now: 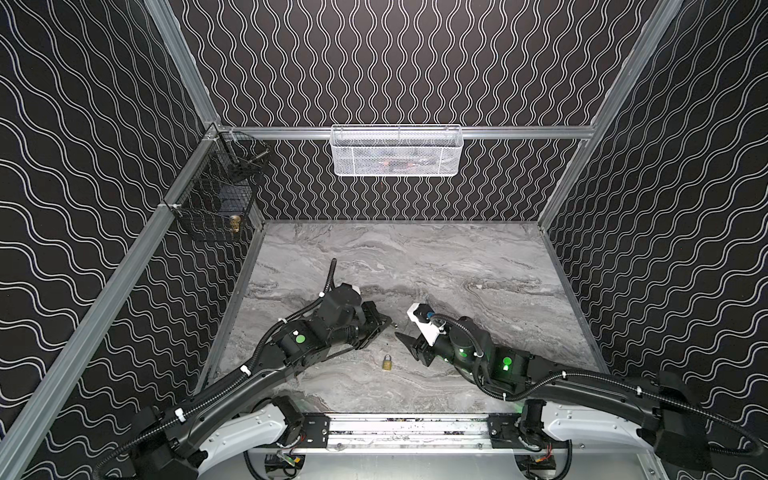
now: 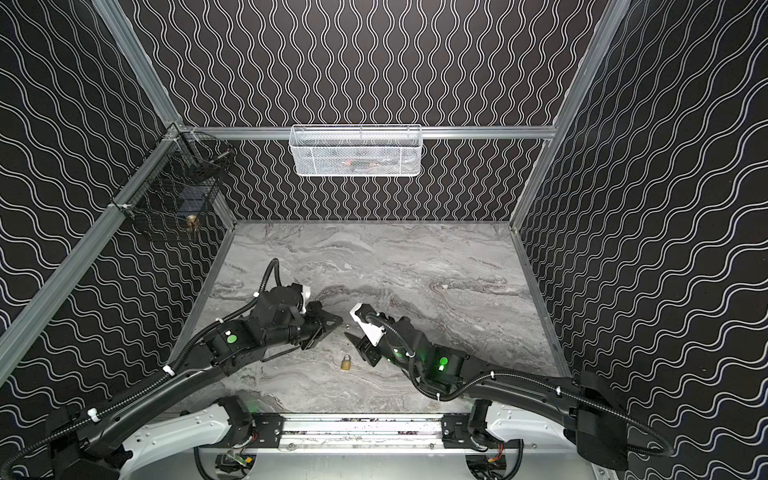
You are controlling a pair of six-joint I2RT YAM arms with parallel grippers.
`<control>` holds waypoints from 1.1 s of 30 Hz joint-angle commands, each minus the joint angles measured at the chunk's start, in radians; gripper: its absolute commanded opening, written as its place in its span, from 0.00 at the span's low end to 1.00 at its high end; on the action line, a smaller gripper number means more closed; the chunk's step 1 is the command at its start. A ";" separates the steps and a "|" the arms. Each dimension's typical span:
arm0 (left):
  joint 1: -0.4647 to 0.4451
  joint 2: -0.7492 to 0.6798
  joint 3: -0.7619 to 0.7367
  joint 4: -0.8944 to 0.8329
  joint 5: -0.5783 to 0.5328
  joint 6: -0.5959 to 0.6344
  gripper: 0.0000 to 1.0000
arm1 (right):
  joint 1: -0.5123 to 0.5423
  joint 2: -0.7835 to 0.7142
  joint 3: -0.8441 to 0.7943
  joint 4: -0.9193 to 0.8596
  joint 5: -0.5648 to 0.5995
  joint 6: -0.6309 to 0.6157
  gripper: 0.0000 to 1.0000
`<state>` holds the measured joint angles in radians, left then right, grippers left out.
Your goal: Unlock with the key
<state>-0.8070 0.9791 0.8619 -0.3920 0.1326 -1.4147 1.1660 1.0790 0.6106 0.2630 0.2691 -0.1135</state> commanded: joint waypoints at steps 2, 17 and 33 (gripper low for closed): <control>0.001 0.011 0.037 -0.051 -0.015 -0.039 0.00 | 0.032 0.022 -0.040 0.254 0.105 -0.239 0.58; 0.002 0.052 0.090 -0.059 -0.007 -0.033 0.00 | 0.052 0.104 -0.044 0.354 0.167 -0.406 0.44; 0.000 0.048 0.095 -0.055 -0.004 -0.044 0.00 | 0.053 0.148 -0.043 0.370 0.234 -0.445 0.25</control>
<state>-0.8066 1.0264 0.9478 -0.4503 0.1333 -1.4441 1.2175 1.2240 0.5617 0.5766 0.4858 -0.5388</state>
